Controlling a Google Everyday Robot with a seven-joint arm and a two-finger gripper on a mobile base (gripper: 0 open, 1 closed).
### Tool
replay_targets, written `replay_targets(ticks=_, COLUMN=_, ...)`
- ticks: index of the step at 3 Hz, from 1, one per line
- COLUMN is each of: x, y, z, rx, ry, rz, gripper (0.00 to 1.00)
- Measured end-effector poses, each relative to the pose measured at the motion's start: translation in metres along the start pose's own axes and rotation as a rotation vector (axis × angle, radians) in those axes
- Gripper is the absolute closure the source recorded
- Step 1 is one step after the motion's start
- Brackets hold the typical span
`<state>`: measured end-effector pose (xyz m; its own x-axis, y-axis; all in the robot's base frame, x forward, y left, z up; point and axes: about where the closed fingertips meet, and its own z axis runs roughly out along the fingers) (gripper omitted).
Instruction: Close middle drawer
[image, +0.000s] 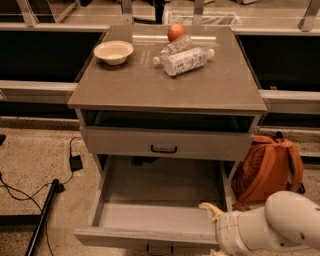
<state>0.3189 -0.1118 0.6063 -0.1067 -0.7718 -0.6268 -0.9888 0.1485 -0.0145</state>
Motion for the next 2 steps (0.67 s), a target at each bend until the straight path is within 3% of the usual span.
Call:
replay_targets(ticks=1, x=0.0257, y=0.0005, z=0.0570, rx=-0.031, ry=-0.092, rz=-0.056, gripper=0.00)
replay_targets(ticks=2, x=0.0257, y=0.0005, z=0.0570, rx=-0.031, ry=-0.092, rz=-0.056, gripper=0.00)
